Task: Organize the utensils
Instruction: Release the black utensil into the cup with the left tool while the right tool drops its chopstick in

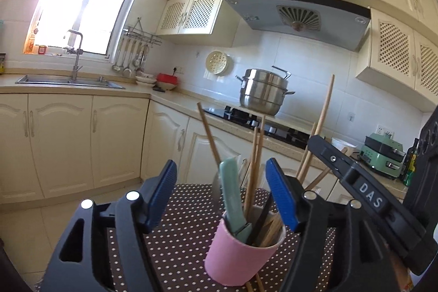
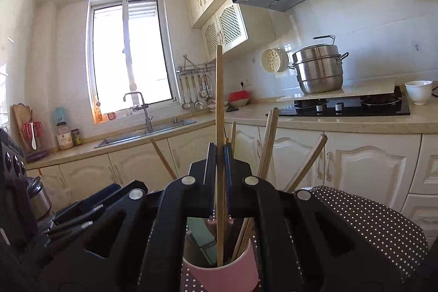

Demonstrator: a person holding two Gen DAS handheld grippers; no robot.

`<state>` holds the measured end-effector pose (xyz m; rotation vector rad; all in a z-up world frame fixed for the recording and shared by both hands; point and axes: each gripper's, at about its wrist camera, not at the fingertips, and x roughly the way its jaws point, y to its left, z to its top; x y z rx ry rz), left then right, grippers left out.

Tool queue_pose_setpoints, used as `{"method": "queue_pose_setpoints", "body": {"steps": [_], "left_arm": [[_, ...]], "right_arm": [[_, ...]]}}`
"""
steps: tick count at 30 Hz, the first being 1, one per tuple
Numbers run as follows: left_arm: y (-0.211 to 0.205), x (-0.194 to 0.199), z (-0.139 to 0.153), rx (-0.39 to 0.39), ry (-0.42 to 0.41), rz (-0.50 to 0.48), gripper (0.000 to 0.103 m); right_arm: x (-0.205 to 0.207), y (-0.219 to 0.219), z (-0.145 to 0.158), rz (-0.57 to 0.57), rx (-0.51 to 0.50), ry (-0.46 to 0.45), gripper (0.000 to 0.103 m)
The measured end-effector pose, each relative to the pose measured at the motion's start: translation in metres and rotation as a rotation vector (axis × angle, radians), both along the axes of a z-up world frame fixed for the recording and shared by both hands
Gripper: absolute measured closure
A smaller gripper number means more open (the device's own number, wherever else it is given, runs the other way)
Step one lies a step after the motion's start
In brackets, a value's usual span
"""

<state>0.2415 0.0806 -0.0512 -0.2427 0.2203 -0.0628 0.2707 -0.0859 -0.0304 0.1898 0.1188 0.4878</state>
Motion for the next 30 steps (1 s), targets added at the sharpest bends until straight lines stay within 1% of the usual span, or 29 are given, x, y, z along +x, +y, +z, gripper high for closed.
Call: {"method": "queue_pose_setpoints", "body": {"steps": [4,9,19,27,28,29,30], "left_arm": [[0.000,-0.002,0.004,0.038,0.045,0.016,0.032],[-0.003,-0.010,0.006,0.054,0.078,0.009,0.029],[-0.016,-0.040,0.017,0.096,0.096,-0.004,0.026],[-0.034,-0.064,0.018,0.145,0.122,0.003,0.022],[-0.036,-0.066,0.018,0.153,0.131,0.005,0.022],[-0.039,-0.068,0.017,0.161,0.142,0.004,0.022],[-0.042,-0.070,0.015,0.172,0.158,-0.001,0.022]], "right_arm": [[-0.007,0.005,-0.006,-0.003,-0.029,0.030,0.096],[-0.016,0.006,-0.011,-0.029,-0.055,0.072,0.095],[-0.051,-0.008,-0.007,-0.060,-0.066,0.087,0.095],[-0.078,-0.026,-0.007,-0.089,-0.066,0.114,0.095],[-0.081,-0.029,-0.008,-0.096,-0.068,0.118,0.091],[-0.084,-0.031,-0.008,-0.104,-0.069,0.122,0.082],[-0.087,-0.035,-0.009,-0.112,-0.068,0.128,0.075]]}}
